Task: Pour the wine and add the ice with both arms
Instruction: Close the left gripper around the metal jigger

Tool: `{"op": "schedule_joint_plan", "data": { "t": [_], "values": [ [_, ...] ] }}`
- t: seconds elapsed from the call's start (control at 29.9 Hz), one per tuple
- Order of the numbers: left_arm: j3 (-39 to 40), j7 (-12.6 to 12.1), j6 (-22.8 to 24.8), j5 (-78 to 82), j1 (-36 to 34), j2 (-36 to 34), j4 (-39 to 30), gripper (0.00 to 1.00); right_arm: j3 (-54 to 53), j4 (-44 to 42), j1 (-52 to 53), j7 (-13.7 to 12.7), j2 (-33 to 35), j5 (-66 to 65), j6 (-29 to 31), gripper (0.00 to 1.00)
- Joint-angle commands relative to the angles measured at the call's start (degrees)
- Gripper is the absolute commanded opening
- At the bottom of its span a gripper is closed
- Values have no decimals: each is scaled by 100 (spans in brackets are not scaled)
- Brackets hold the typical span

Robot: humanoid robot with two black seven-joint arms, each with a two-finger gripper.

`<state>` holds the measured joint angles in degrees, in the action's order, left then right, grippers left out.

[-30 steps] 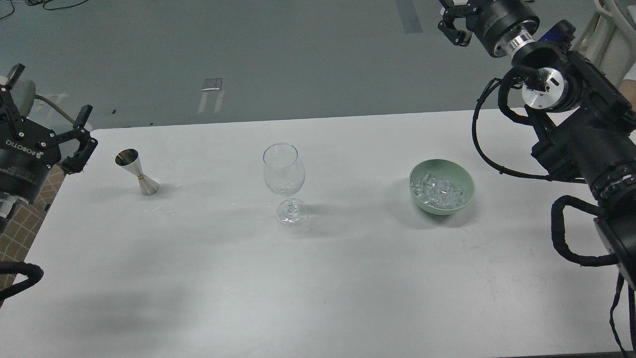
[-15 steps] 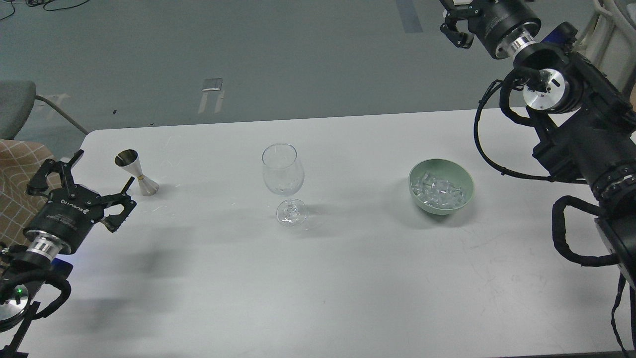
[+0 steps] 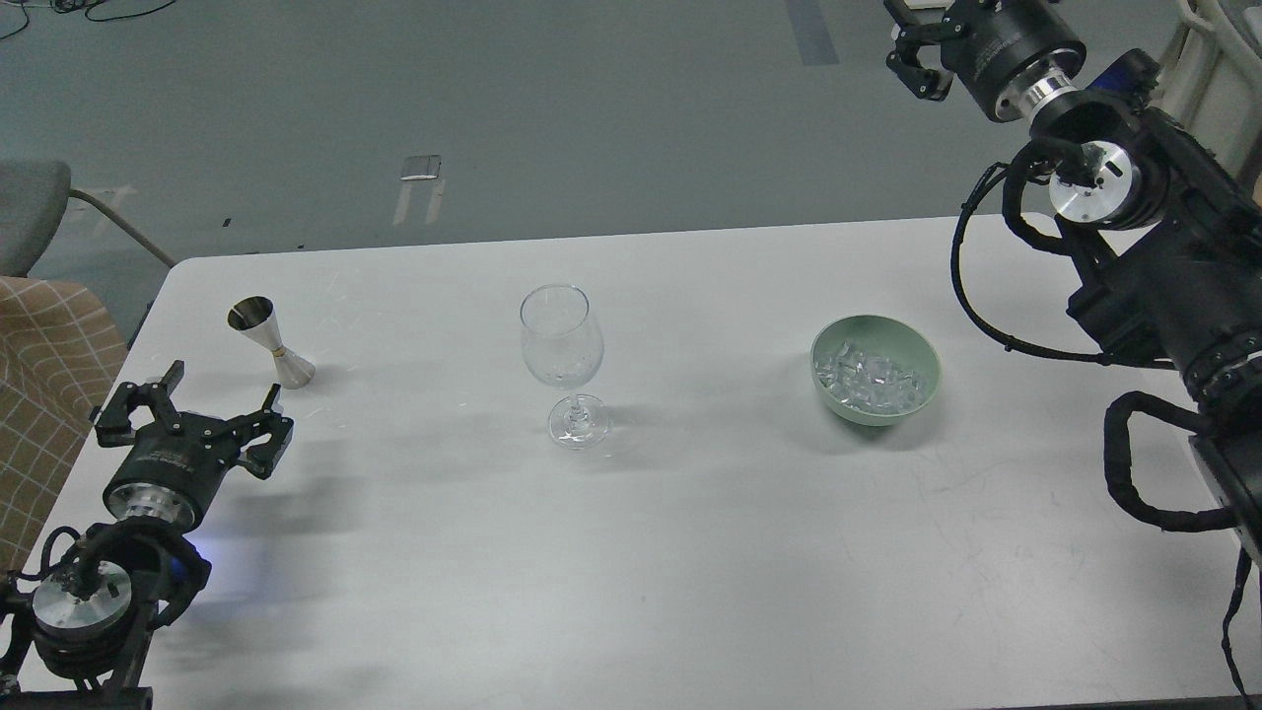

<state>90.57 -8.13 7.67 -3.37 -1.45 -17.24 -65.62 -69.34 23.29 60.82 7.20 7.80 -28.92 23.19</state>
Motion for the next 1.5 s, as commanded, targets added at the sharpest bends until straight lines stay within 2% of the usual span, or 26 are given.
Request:
{"op": "schedule_joint_plan", "data": {
  "t": [0.0, 0.03, 0.07, 0.13, 0.17, 0.23, 0.4, 0.53, 0.67, 0.7, 0.77, 0.84, 0.97, 1.07, 1.1, 1.14, 1.47],
  "values": [
    [-57, -179, -457, 12, -92, 2, 6, 80, 0, 1, 0, 0, 2, 0, -8, 100],
    [-75, -232, -660, 21, -110, 10, -21, 80, 0, 1, 0, 0, 2, 0, -8, 100],
    [-75, -328, -1080, 12, -206, 2, -90, 81, 0, 1, -9, 0, 2, 0, -17, 100],
    [-75, -382, -1512, 12, -321, 2, -100, 81, 0, 1, -18, 9, -7, 0, -52, 100],
    [-75, -391, -1889, 12, -426, -7, -65, 82, 0, 9, -18, 9, -7, 0, -69, 100],
    [-75, -391, -2172, 12, -531, 2, -65, 85, 0, 9, -18, 9, -24, 0, -78, 100],
    [-75, -330, -2235, 3, -813, 19, 14, 84, 8, 27, -18, -8, -59, 0, -148, 100],
    [-92, -329, -2778, 12, -1339, 11, 532, 84, -44, 62, -18, -8, -16, 18, -105, 100],
    [-101, -285, -2956, 21, -1446, 10, 559, 82, -36, 106, 0, -8, 63, 18, -96, 100],
    [-110, -224, -3130, 30, -1455, 19, 559, 77, -27, 97, 0, -8, 90, 18, -104, 100],
    [-110, -31, -3465, 56, -1481, 19, 559, 78, -18, 97, 0, -8, 90, 18, -96, 100],
    [-110, 48, -3501, 47, -1490, 45, 559, 79, -18, 97, 0, -17, 64, 18, -105, 100],
    [-101, 40, -3352, 47, -1499, 46, 559, 77, -18, 88, 18, -8, 29, 18, -122, 100],
    [-101, 40, -3150, 38, -1508, 98, 550, 66, -18, 88, 35, -17, 2, 18, -131, 100],
    [-101, 31, -3088, 47, -1551, 133, 550, 57, -18, 88, 35, -17, 11, 18, -131, 100],
    [-101, 40, -3044, 39, -1578, 177, 550, 55, -27, 88, 44, -17, 28, 18, -140, 100],
    [-110, 5, -3018, 21, -1815, 274, 586, 56, -44, 71, 26, -8, 64, 18, -157, 100]
  ]
}}
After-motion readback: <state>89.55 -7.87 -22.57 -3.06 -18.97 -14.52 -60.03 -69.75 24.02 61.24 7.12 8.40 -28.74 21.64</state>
